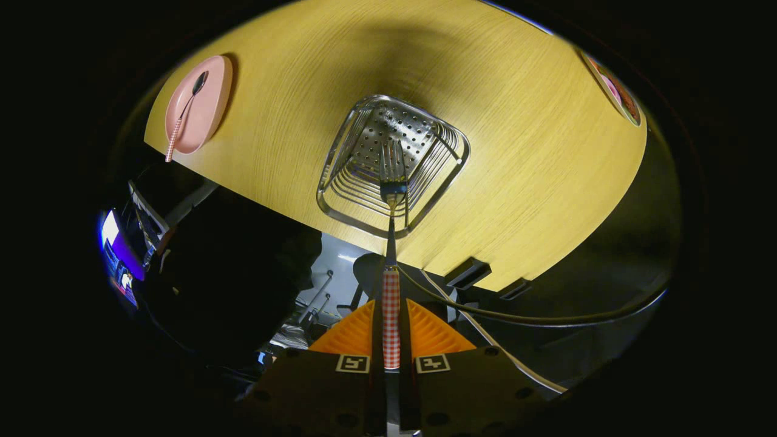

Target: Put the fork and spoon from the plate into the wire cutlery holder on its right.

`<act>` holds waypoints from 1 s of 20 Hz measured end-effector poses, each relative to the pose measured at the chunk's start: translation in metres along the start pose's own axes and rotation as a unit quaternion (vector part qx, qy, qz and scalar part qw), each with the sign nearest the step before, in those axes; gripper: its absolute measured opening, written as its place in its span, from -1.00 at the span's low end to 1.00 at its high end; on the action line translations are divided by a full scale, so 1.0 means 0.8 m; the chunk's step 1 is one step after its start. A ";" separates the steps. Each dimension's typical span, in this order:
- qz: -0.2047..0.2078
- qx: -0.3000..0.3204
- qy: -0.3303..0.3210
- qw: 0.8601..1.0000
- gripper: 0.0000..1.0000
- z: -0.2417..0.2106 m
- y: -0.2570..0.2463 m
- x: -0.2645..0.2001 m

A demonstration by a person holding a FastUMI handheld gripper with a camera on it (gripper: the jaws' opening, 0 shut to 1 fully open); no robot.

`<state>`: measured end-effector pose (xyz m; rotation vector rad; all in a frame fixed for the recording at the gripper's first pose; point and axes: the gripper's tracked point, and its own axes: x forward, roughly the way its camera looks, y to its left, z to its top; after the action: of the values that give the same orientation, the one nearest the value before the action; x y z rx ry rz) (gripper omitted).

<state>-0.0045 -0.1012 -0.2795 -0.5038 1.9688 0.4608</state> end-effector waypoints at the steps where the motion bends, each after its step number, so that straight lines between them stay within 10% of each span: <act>1: 0.000 -0.002 0.003 1.000 -0.74 0.006 0.001 0.001; 13: -0.006 -0.003 -0.032 0.999 -0.46 0.044 -0.010 0.004; 20: -0.008 0.019 -0.171 0.985 -0.28 0.044 -0.014 -0.056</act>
<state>0.0457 -0.0853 -0.2553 -0.3879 1.6392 0.4654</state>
